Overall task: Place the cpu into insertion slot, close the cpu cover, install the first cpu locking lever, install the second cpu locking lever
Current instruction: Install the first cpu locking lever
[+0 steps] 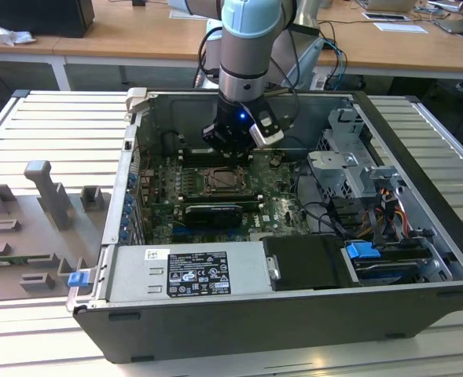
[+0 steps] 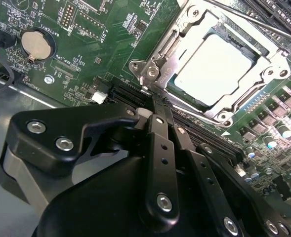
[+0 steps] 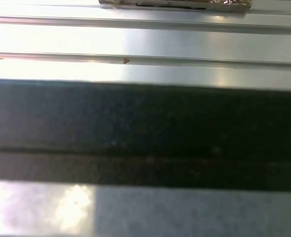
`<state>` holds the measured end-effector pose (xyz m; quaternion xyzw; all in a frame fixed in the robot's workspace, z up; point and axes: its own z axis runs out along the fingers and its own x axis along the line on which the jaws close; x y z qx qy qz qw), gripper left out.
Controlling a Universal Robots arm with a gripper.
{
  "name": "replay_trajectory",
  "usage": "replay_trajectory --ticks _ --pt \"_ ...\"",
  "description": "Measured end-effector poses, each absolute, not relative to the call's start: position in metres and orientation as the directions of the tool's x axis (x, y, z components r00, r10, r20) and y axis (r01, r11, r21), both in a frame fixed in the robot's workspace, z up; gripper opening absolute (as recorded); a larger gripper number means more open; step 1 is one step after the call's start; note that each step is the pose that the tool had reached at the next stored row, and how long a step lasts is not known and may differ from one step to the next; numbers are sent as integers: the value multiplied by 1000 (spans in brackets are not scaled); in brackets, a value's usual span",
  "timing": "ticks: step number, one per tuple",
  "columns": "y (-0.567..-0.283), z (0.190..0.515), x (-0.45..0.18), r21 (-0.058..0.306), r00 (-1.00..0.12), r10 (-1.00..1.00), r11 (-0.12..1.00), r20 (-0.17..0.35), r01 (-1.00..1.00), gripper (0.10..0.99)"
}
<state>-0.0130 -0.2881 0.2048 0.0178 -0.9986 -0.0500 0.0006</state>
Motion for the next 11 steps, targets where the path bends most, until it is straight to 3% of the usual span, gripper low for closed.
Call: replay_trajectory --ticks 11 --pt "-288 203 -13 84 -999 -34 996 0 -34 106"
